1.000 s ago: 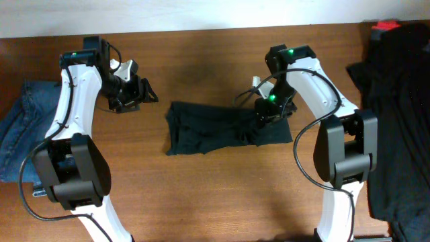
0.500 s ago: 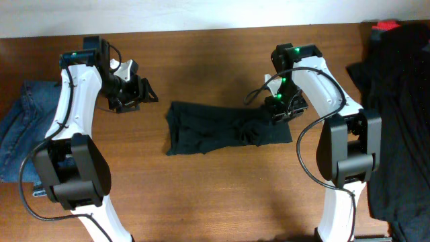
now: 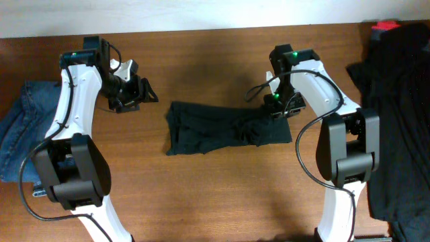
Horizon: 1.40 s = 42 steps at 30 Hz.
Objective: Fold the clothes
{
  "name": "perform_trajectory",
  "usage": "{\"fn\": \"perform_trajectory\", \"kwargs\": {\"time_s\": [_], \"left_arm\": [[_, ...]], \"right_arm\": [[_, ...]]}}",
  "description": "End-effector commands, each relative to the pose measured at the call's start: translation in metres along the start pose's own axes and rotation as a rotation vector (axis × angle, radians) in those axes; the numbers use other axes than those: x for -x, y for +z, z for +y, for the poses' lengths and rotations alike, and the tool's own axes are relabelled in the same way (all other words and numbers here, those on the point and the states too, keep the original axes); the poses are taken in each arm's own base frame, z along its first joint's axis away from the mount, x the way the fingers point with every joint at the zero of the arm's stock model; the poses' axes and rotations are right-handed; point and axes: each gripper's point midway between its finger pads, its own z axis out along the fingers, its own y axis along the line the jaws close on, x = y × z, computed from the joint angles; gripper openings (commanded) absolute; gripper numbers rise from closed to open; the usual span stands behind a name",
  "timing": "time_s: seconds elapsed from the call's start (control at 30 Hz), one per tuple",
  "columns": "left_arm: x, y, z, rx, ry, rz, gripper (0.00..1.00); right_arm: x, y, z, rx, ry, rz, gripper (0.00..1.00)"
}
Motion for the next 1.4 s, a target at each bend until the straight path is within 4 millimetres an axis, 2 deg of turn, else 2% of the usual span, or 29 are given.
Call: {"fn": "perform_trajectory", "kwargs": {"time_s": [0.0, 0.13, 0.23, 0.3, 0.4, 0.5, 0.6, 0.63, 0.73, 0.9, 0.93, 1.07, 1.23, 1.37], "left_arm": [[0.003, -0.009, -0.001, 0.006, 0.026, -0.027, 0.67], [0.003, -0.009, -0.001, 0.006, 0.026, -0.027, 0.67], [0.003, -0.009, -0.001, 0.006, 0.025, -0.025, 0.67], [0.002, -0.009, -0.001, 0.006, 0.023, -0.022, 0.67], [0.002, -0.009, -0.001, 0.007, 0.022, -0.020, 0.67], [0.002, -0.009, -0.001, 0.007, 0.022, -0.020, 0.68], [0.001, -0.009, -0.001, 0.006, 0.022, -0.020, 0.68], [0.001, -0.009, -0.001, 0.006, 0.022, -0.019, 0.71], [-0.001, -0.009, -0.001, 0.006, 0.018, -0.011, 0.77], [-0.009, -0.002, -0.011, 0.005, 0.036, 0.022, 0.87], [-0.011, 0.000, -0.015, 0.005, 0.045, 0.029, 0.93], [-0.023, 0.023, -0.032, 0.001, 0.098, 0.070, 0.99], [-0.043, 0.053, -0.036, 0.005, 0.118, 0.128, 0.99], [-0.055, 0.068, -0.024, 0.031, 0.090, 0.160, 0.99]], "right_arm": [[0.004, -0.001, 0.018, 0.051, -0.012, -0.025, 0.36], [0.020, -0.005, 0.049, 0.193, -0.055, -0.096, 0.37], [0.042, -0.016, 0.080, 0.357, -0.108, -0.197, 0.37], [0.053, -0.022, 0.089, 0.410, -0.119, -0.250, 0.37], [0.065, -0.026, 0.087, 0.418, -0.104, -0.297, 0.38], [0.065, -0.025, 0.078, 0.392, -0.087, -0.293, 0.38], [0.057, -0.029, 0.053, 0.307, -0.043, -0.263, 0.37], [0.055, -0.034, 0.044, 0.271, -0.030, -0.259, 0.37], [0.049, -0.058, 0.022, 0.195, -0.006, -0.269, 0.38], [0.043, -0.117, -0.003, 0.129, 0.030, -0.371, 0.42], [0.041, -0.125, -0.006, 0.120, 0.036, -0.386, 0.43], [0.031, -0.151, -0.019, 0.098, 0.059, -0.441, 0.45], [0.021, -0.151, -0.024, 0.098, 0.077, -0.413, 0.45], [0.018, -0.149, -0.026, 0.081, 0.064, -0.396, 0.45]]}}
